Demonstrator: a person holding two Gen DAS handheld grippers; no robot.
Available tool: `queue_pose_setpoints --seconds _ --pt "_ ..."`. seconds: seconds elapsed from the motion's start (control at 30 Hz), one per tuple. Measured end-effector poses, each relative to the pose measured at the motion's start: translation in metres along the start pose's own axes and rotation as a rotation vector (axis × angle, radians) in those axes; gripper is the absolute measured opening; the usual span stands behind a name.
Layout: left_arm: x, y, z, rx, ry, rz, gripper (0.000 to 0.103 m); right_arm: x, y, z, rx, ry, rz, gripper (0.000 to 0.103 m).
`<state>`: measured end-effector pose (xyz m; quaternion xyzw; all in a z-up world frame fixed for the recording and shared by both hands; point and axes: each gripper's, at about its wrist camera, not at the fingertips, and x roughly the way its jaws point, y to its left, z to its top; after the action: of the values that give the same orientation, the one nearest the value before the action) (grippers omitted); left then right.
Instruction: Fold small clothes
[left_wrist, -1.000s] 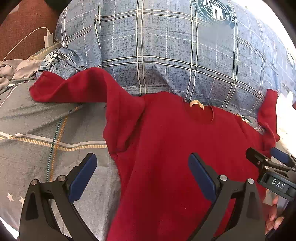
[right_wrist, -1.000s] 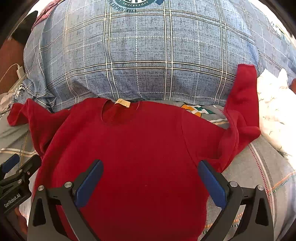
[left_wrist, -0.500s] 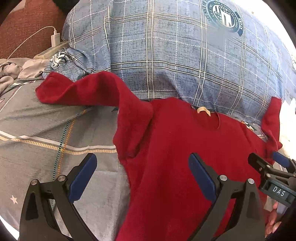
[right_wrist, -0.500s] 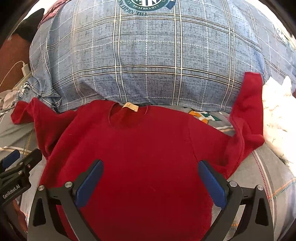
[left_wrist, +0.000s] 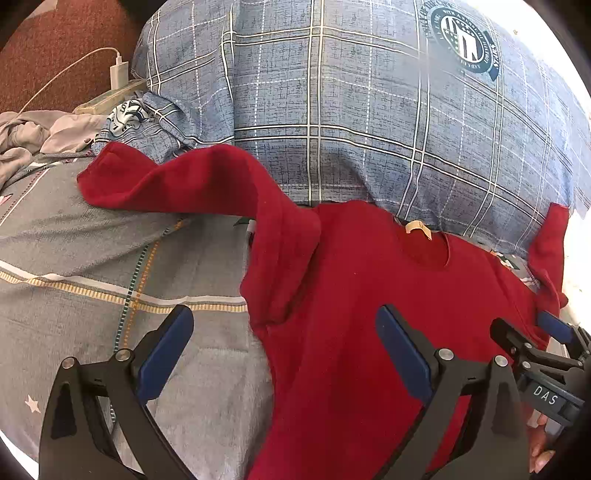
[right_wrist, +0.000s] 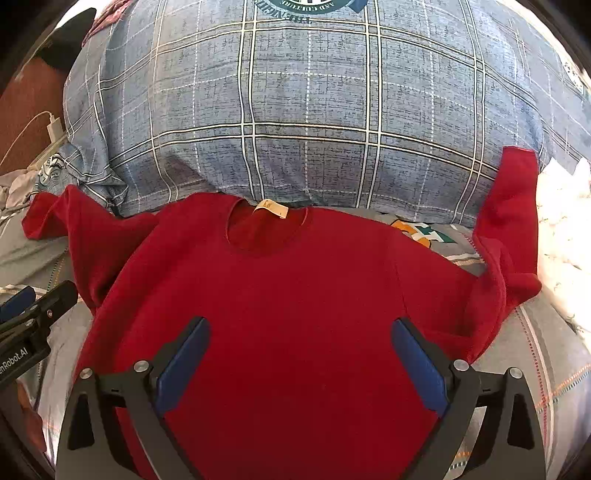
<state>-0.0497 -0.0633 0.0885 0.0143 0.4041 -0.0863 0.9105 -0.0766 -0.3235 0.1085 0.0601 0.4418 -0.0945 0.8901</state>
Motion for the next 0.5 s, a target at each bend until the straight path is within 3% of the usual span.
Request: queue_pose_setpoints --seconds 0.5 --pt "0.0002 0.0003 0.0002 0.004 -0.004 0.007 0.1 0.0039 -0.0003 0.001 0.014 0.006 0.0 0.098"
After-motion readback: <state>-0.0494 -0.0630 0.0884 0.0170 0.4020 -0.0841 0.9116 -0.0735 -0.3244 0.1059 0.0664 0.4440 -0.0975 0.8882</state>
